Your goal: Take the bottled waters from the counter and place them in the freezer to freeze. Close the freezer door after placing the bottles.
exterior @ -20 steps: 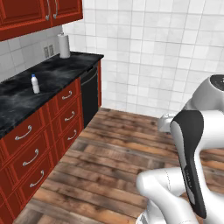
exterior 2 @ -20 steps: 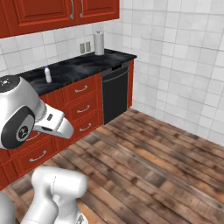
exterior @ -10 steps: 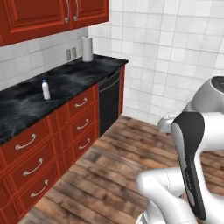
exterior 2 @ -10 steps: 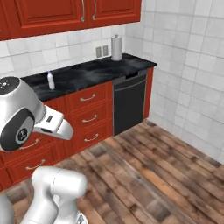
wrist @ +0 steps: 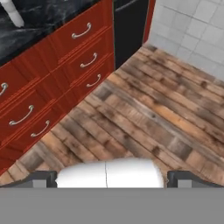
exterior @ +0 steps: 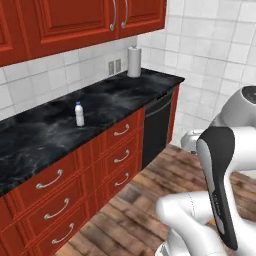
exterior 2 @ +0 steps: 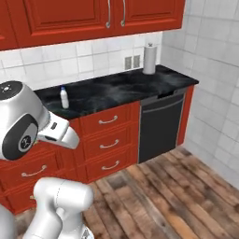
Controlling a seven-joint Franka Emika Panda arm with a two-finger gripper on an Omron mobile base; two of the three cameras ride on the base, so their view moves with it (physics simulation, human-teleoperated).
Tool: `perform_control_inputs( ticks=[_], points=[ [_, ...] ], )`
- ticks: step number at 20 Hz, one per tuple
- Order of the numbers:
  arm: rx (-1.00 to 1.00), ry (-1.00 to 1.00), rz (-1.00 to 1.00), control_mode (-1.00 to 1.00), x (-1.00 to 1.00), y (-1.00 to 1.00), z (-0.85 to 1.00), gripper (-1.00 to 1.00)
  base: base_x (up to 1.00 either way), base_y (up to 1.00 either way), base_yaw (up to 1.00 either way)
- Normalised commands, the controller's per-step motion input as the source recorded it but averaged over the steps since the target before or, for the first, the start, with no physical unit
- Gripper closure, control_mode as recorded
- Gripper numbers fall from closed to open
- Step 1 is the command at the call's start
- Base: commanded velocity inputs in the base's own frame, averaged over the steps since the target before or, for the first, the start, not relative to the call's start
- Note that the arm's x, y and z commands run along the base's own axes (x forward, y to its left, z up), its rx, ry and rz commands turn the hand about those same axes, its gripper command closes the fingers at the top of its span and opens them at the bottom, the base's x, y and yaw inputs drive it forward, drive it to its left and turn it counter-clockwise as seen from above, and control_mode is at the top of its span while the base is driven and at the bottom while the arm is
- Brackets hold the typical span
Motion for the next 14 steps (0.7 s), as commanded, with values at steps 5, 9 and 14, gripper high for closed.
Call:
perform_control_inputs(
  ticks=[5, 9, 14],
  points=[
    [0.0, 0.0, 0.0, 1.0, 0.0, 0.0, 0.0, -1.0, 0.76, 0.22, 0.49],
    [0.0, 0.0, 0.0, 1.0, 0.0, 0.0, 0.0, -1.0, 0.55, 0.0, 0.28],
    [0.0, 0.0, 0.0, 1.0, 0.0, 0.0, 0.0, -1.0, 0.82, 0.01, 0.4]
  ],
)
